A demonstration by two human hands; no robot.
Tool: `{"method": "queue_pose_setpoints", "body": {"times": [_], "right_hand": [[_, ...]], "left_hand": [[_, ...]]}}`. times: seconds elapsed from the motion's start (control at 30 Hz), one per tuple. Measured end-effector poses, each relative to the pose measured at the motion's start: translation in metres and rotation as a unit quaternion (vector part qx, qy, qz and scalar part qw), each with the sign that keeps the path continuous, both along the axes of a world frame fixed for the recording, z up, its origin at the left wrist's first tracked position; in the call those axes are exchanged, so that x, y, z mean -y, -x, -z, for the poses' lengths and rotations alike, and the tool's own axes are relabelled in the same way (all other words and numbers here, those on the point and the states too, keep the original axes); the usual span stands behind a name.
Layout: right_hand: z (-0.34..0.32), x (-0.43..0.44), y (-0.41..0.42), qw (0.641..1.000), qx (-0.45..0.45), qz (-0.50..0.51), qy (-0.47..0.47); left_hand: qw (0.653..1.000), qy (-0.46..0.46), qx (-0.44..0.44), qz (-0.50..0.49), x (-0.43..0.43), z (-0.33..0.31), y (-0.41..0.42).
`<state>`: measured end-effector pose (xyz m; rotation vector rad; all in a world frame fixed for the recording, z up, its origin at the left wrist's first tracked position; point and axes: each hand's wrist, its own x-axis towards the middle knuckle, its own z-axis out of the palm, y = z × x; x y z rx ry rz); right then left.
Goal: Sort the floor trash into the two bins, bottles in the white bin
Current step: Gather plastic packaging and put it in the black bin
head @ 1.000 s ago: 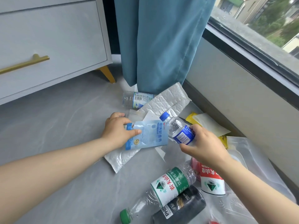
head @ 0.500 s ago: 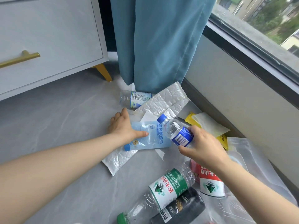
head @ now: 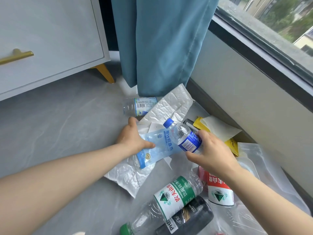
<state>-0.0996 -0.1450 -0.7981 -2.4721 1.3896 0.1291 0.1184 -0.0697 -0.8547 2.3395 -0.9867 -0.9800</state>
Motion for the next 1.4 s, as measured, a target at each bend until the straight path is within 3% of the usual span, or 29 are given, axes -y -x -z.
{"method": "queue_pose_setpoints", "body": {"times": [0.37, 0.57, 0.7, 0.93, 1.4], "right_hand": [[-0.006, -0.004, 0.001, 1.000, -0.004, 0.016, 0.016], [-0.013, -0.008, 0.008, 0.995, -0.006, 0.029, 0.093], [-0.012, -0.003, 0.016, 0.995, -0.047, 0.072, 0.041], [-0.014, -0.011, 0.017, 0.999, -0.014, 0.028, -0.006], [-0.045, -0.036, 0.004, 0.996, 0.086, 0.003, 0.015]], "left_hand": [[0.997, 0.053, -0.049, -0.002, -0.003, -0.015, -0.010], [0.997, 0.068, -0.048, -0.005, -0.010, -0.024, -0.008], [0.997, 0.066, -0.040, -0.008, -0.014, -0.027, -0.005], [0.998, 0.058, -0.016, -0.017, -0.020, -0.036, -0.008], [0.993, 0.095, 0.015, -0.065, -0.040, -0.083, -0.023]]}}
